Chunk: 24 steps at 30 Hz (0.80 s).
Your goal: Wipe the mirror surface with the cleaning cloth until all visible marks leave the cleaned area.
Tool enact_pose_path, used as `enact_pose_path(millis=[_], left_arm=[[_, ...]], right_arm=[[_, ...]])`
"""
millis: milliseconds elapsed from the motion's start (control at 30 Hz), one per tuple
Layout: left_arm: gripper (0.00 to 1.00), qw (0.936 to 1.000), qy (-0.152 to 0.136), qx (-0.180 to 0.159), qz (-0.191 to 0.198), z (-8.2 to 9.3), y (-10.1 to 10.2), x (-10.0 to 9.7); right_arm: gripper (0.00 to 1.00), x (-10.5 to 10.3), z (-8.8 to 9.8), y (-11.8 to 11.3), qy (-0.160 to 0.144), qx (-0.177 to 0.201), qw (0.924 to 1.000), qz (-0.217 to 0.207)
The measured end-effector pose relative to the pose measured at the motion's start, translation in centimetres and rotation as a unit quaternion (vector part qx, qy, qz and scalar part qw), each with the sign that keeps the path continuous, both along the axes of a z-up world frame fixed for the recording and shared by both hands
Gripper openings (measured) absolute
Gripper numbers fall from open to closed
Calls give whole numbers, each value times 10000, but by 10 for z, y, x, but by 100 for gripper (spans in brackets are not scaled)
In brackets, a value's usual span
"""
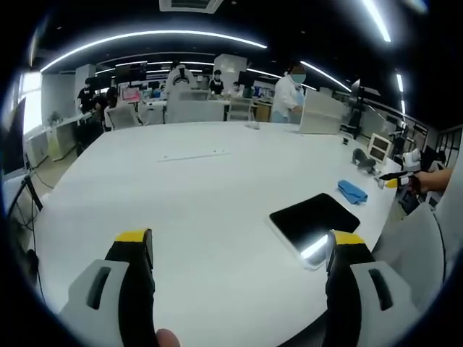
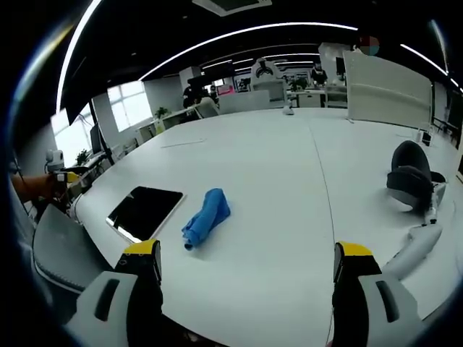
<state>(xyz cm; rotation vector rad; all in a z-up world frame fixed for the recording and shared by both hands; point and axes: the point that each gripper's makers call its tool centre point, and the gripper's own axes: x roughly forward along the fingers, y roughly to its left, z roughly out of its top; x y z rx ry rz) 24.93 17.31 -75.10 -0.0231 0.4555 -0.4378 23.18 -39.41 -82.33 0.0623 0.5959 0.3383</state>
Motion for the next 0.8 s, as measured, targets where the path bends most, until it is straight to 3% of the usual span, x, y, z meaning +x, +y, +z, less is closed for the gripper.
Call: enact_pose_path(millis=[800], left_arm=[[99, 9998, -123, -114, 84, 5, -1, 1]], right_arm=[[98, 2, 2, 2, -51, 24, 10000, -52]])
